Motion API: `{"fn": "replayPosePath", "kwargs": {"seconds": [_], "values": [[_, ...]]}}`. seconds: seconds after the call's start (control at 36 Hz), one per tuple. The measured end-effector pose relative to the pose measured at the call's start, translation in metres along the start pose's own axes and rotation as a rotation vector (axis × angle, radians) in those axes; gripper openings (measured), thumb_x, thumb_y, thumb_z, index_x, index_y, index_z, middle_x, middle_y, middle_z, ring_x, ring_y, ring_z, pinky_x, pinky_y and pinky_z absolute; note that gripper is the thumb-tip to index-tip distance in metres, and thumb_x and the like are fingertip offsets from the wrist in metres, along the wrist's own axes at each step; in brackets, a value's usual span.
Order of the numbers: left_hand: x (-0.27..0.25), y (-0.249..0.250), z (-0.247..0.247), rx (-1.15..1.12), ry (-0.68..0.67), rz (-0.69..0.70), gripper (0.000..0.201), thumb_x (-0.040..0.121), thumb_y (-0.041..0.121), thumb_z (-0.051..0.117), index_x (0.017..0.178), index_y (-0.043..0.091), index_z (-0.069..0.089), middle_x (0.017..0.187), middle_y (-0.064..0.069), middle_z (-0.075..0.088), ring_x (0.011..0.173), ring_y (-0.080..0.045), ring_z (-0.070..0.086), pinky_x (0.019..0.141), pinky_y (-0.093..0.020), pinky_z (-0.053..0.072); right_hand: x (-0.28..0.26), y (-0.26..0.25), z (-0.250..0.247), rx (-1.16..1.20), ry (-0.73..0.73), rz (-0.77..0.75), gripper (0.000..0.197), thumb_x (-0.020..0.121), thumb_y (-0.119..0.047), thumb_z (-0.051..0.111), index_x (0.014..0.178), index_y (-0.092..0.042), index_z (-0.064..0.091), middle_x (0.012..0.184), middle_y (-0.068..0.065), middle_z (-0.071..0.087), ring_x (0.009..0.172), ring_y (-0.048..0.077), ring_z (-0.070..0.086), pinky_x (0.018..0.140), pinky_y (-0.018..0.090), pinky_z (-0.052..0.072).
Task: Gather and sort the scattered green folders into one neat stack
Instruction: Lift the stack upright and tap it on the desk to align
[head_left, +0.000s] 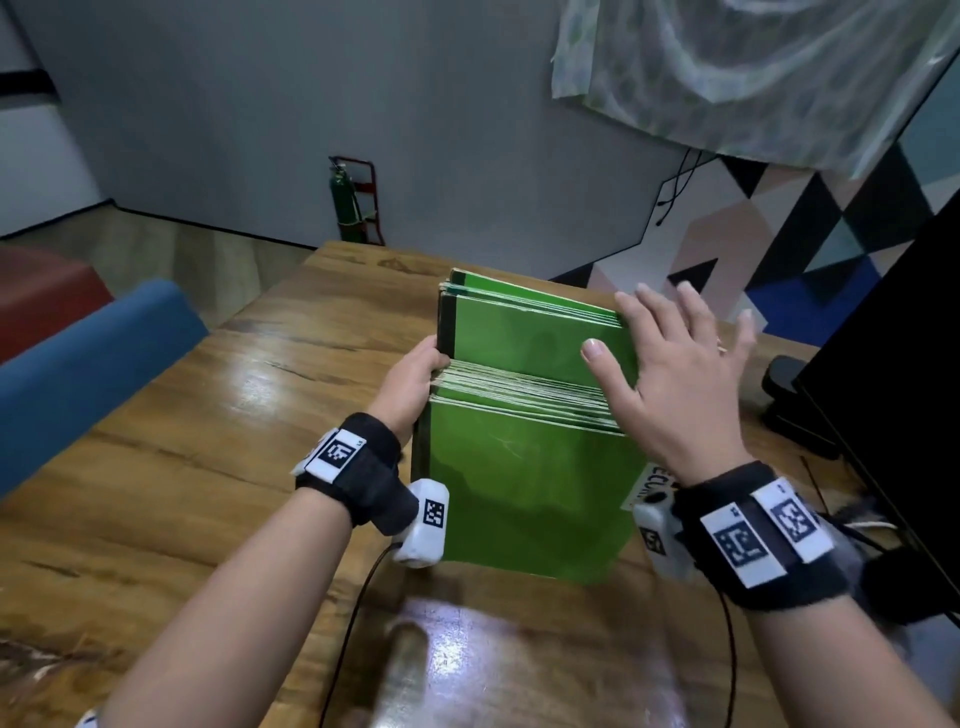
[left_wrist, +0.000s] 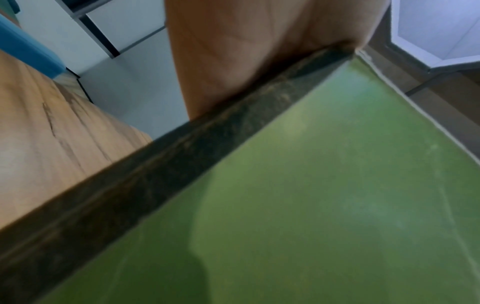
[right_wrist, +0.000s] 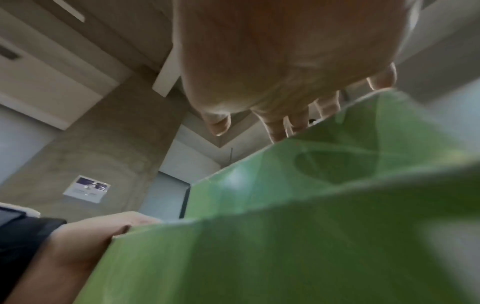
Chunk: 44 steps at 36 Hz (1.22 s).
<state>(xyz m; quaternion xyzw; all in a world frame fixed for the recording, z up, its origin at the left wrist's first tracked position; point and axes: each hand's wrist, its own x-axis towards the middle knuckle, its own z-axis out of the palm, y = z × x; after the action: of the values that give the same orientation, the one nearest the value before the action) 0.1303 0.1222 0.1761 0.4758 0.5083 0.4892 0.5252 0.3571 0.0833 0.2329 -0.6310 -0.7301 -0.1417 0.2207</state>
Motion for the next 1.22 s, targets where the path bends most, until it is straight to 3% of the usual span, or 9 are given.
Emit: {"fn": "replayPosePath", "kwargs": {"seconds": [0.19,0.36,0.5,0.69,0.86,0.94,1.0,1.11,1.22], "values": [[-0.003,0.003,0.003,0.007,0.033,0.018,0.033,0.095,0.007,0.031,0.108,0.012,0.062,0.094,-0.006,0.063,0.083,-0.020,0.057,0.072,-0.034,0.046,0.041,-0.068,-0.003,0.057,-0.145,-0.255,0.076,0.088,-0.070,0.008,0.152,-0.028,0.013,0.159,-0.010,0.011,0.148,0.018,0.005,0.114,0.056,-0.007],[-0.008,0.006,0.003,0.063,0.001,0.066,0.038,0.093,0.016,0.033,0.122,0.026,0.055,0.122,-0.016,0.060,0.114,-0.034,0.055,0.101,-0.048,0.041,0.046,-0.088,0.020,0.111,-0.222,-0.279,0.068,0.088,-0.071,0.017,0.145,-0.035,0.029,0.152,-0.013,0.031,0.140,0.019,0.030,0.109,0.054,0.016],[-0.007,0.012,0.007,-0.023,0.025,0.056,0.053,0.088,-0.002,0.027,0.109,0.037,0.056,0.103,-0.017,0.059,0.087,-0.025,0.052,0.075,-0.037,0.042,0.048,-0.075,0.015,0.185,-0.264,-0.283,0.065,0.090,-0.069,0.014,0.147,-0.039,0.025,0.157,-0.013,0.021,0.145,0.016,0.017,0.116,0.051,0.006],[-0.003,0.008,0.005,-0.056,-0.033,0.015,0.046,0.094,0.000,0.024,0.121,0.024,0.052,0.124,-0.013,0.060,0.084,-0.018,0.058,0.070,-0.032,0.047,0.033,-0.003,-0.002,0.080,-0.187,0.245,0.071,0.093,-0.063,0.009,0.140,-0.019,0.040,0.145,0.009,0.040,0.136,0.027,0.032,0.109,0.064,0.005],[0.004,0.002,0.005,-0.131,-0.020,-0.006,0.045,0.095,0.003,0.025,0.116,0.027,0.056,0.126,-0.013,0.061,0.096,-0.024,0.058,0.080,-0.038,0.047,0.007,0.056,0.005,0.902,-0.265,0.591,0.101,0.065,-0.094,0.013,0.135,-0.029,0.048,0.138,-0.003,0.052,0.126,0.017,0.047,0.110,0.051,0.027],[0.005,-0.002,0.005,-0.193,0.021,-0.052,0.035,0.098,0.018,0.032,0.109,0.028,0.064,0.121,-0.012,0.063,0.103,-0.027,0.058,0.092,-0.045,0.044,-0.015,0.047,0.014,1.243,-0.370,0.702,0.070,0.084,-0.076,0.013,0.124,-0.036,0.055,0.121,-0.013,0.063,0.110,0.004,0.058,0.106,0.036,0.031],[0.004,-0.003,0.007,-0.259,0.069,-0.053,0.034,0.097,0.029,0.037,0.113,0.017,0.065,0.115,-0.009,0.066,0.107,-0.028,0.059,0.098,-0.044,0.043,-0.027,0.038,0.023,1.352,-0.314,0.773,0.076,0.082,-0.071,0.018,0.140,-0.027,0.040,0.141,-0.008,0.049,0.125,0.008,0.049,0.108,0.039,0.027],[0.002,-0.003,0.010,-0.331,0.025,-0.007,0.037,0.101,0.030,0.027,0.098,0.019,0.062,0.086,0.009,0.073,0.087,-0.011,0.067,0.078,-0.026,0.053,-0.034,0.034,0.040,1.556,-0.174,0.768,0.067,0.089,-0.062,0.035,0.137,-0.017,0.049,0.130,0.010,0.060,0.116,0.026,0.060,0.094,0.042,0.049],[-0.003,0.001,0.009,-0.393,0.066,-0.010,0.056,0.095,0.045,0.036,0.137,0.010,0.045,0.131,-0.003,0.058,0.116,-0.018,0.058,0.097,-0.034,0.046,-0.029,0.032,0.054,1.494,-0.080,0.824,0.028,0.090,-0.034,0.057,0.115,-0.022,0.058,0.115,-0.003,0.065,0.102,0.020,0.062,0.085,0.036,0.050]]}}
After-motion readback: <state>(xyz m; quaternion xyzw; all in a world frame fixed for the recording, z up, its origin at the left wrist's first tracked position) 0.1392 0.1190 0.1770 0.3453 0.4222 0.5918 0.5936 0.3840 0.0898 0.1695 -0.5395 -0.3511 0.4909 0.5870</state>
